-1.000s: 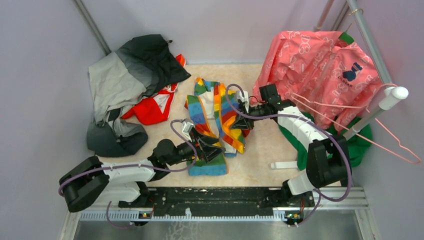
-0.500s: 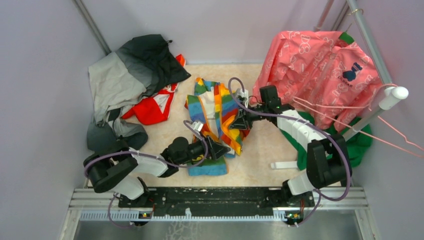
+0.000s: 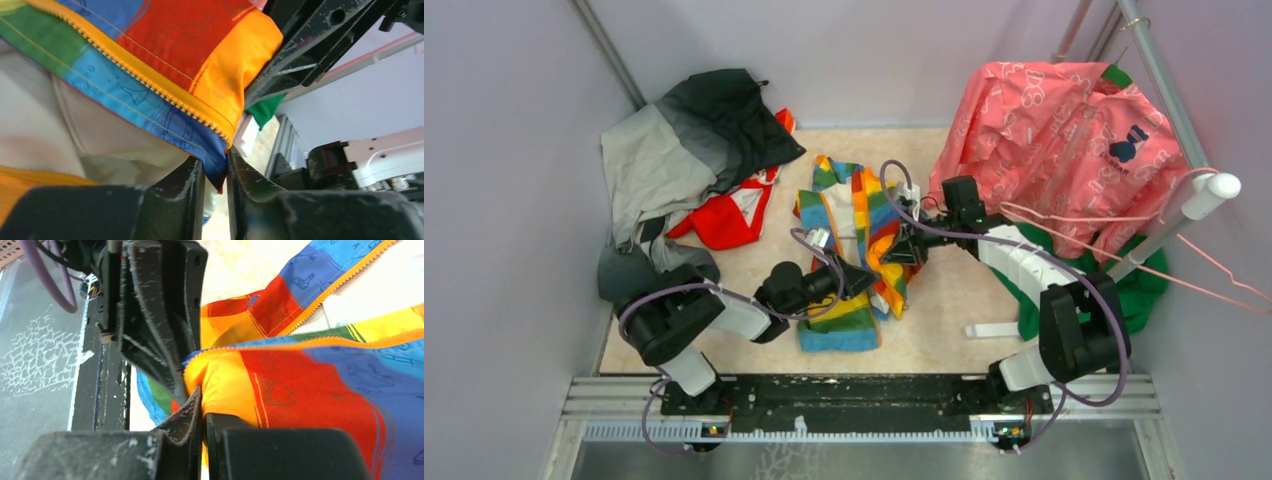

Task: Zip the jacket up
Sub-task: Pick up the jacket from the center of the board.

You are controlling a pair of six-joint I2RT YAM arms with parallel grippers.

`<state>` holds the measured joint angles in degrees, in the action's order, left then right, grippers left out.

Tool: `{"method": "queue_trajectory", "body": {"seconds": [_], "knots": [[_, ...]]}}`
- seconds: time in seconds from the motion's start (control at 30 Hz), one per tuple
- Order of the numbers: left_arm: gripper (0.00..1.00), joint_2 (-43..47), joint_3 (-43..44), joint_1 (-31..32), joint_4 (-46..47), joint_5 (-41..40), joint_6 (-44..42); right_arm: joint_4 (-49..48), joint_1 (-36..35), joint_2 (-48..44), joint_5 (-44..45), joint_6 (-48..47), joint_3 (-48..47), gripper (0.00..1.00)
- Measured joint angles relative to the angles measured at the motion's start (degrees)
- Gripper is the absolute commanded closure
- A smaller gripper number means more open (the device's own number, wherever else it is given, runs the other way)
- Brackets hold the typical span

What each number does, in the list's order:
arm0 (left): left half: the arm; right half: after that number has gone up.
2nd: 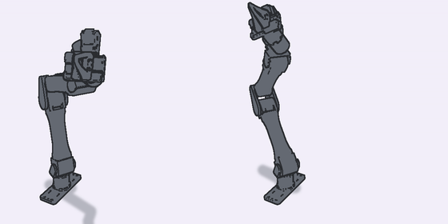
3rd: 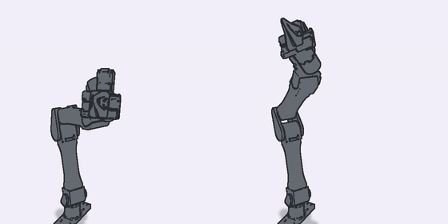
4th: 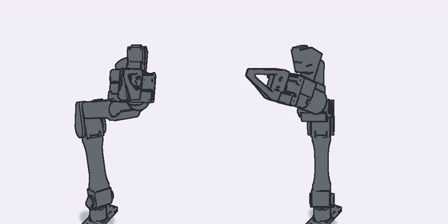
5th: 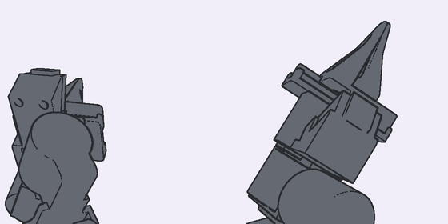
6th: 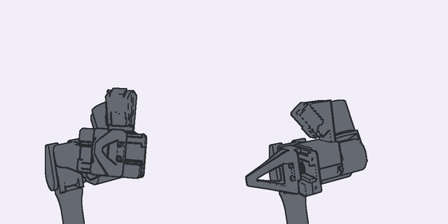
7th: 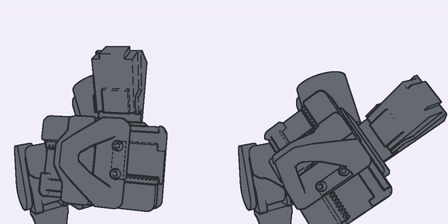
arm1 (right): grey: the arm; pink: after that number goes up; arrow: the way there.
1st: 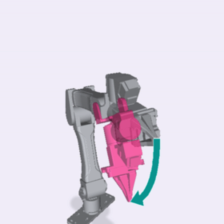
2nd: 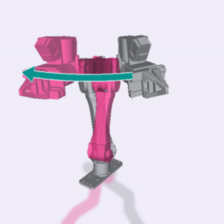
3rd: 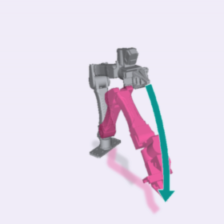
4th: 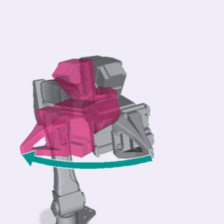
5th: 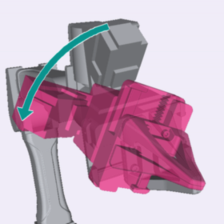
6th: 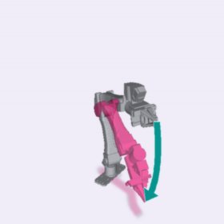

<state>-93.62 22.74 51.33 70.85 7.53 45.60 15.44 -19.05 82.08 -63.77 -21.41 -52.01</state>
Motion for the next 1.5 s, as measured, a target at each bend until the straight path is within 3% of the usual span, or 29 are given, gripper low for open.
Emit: {"method": "queue_trajectory", "body": {"seconds": [0.07,0.13,0.2,0.33,0.5,0.7,0.87,1.07,1.13,1.37,1.43,1.5], "knots": [[0.99,-0.90,0.11,-1.53,1.27,1.55,0.35,0.02,-0.33,0.00,-0.35,0.00,0.00,0.84],[1.00,-2.51,0.17,-3.43,3.13,4.55,1.05,0.13,-0.61,-0.09,-0.33,-0.02,0.02,0.63],[1.00,-4.50,0.13,-6.21,6.03,8.87,1.92,0.39,-0.72,-0.70,0.63,0.04,0.46,0.49],[1.00,-6.64,-1.53,-12.94,12.28,19.02,3.87,-0.11,-0.68,-4.17,2.27,-0.15,3.06,0.34],[1.00,-9.51,-0.63,-18.75,15.30,32.65,6.60,-1.05,-0.70,-7.32,1.95,-2.89,7.65,0.28],[1.00,-13.94,4.46,-19.58,15.41,44.19,11.93,-0.87,-2.91,-1.29,2.01,-5.60,8.52,0.27],[1.00,-13.97,6.14,-19.98,15.52,48.76,14.36,-2.69,-4.81,-0.26,2.45,-5.46,9.05,0.36],[0.99,-12.63,7.21,-20.59,15.56,50.86,16.39,-4.31,-5.29,-0.09,-0.31,-5.53,9.66,0.87],[0.93,-12.15,7.63,-20.61,15.56,50.97,16.76,-4.61,-5.68,-0.15,-2.27,-5.84,9.64,1.00],[0.56,-7.41,6.32,-21.40,15.50,47.78,16.04,-2.64,-5.90,-3.39,-4.98,-4.74,9.29,1.00],[0.41,-1.66,3.48,-22.64,13.73,44.35,13.16,-2.40,-5.35,-4.94,-4.22,-2.34,8.17,1.00],[0.31,8.11,1.27,-23.17,6.16,40.39,8.22,-2.40,-4.50,-5.70,-3.80,0.17,6.58,1.00]]}}
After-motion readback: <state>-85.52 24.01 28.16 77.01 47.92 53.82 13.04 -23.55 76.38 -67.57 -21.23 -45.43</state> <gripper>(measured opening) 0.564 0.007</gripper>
